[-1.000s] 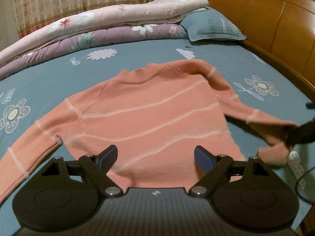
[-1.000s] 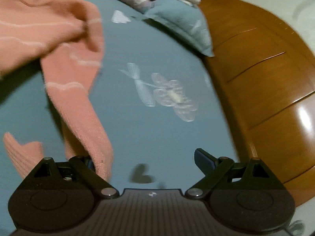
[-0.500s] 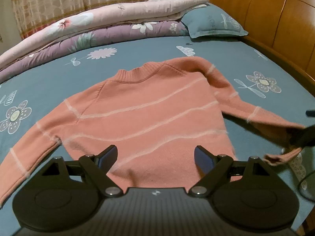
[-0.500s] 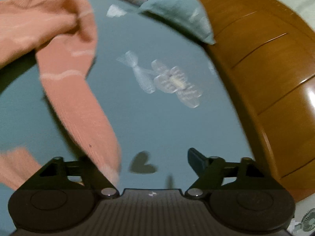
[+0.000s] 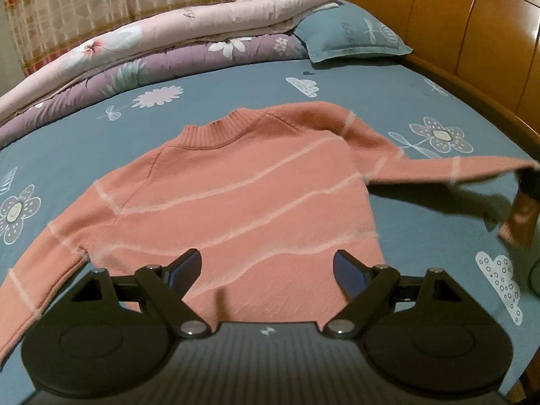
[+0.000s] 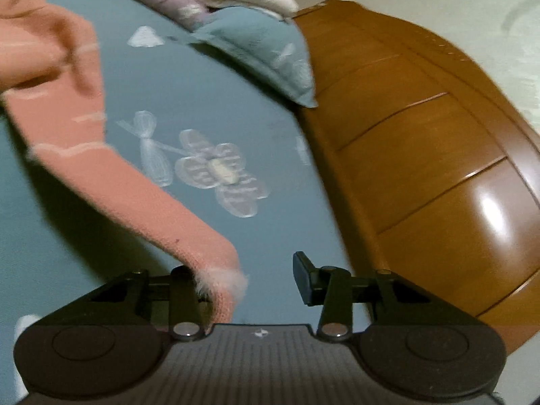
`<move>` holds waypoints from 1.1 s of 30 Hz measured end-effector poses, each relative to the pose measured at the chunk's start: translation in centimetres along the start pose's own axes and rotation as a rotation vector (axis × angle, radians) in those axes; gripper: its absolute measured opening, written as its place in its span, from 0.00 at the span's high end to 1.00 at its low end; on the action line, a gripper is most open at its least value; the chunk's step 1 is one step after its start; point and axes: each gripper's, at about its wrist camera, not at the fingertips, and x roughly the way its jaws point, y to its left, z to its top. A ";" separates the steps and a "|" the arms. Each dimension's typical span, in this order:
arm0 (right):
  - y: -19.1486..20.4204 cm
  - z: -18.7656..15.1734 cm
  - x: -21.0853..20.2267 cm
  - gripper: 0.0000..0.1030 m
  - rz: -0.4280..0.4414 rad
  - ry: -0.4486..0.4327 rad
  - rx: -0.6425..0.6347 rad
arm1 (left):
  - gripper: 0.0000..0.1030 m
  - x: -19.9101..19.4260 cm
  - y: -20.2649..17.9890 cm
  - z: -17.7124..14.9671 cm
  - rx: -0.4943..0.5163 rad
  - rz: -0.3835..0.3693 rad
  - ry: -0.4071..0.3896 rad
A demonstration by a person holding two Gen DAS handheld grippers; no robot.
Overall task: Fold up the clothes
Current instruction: 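Stretch the sleeve straight away from the body with the right tool, then release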
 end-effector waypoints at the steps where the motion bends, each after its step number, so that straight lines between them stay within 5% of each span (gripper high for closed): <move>1: -0.4 0.1 0.5 0.54 -0.028 -0.006 -0.011 | 0.17 0.1 0.0 0.0 0.001 -0.002 0.001; 5: -2.2 0.2 2.5 0.51 -0.139 -0.023 -0.058 | 0.17 0.2 0.0 0.0 0.006 -0.013 0.005; 7: -2.6 -0.4 3.8 0.41 -0.166 -0.010 -0.083 | 0.17 0.3 0.0 -0.1 0.007 -0.018 0.008; 10: -2.4 -2.1 5.9 0.30 -0.138 0.043 -0.131 | 0.17 0.6 0.1 -0.1 0.004 -0.020 0.014; 14: -1.7 -5.8 8.5 0.29 -0.127 0.166 -0.198 | 0.17 0.9 0.1 0.0 0.004 -0.022 0.022; 19: -4.6 -10.1 8.6 0.29 -0.065 0.326 -0.002 | 0.17 1.5 0.0 0.4 0.018 -0.022 0.030; 24: -7.9 -11.8 4.4 0.25 0.088 0.296 0.280 | 0.17 1.4 -1.0 1.2 0.046 -0.033 0.020; 28: -7.5 -12.0 0.7 0.15 0.400 0.145 0.442 | 0.17 1.2 -2.1 1.9 0.074 -0.069 0.017; 33: -4.0 -11.6 3.6 0.14 0.583 0.049 0.531 | 0.17 1.4 -3.8 2.4 0.094 -0.110 0.035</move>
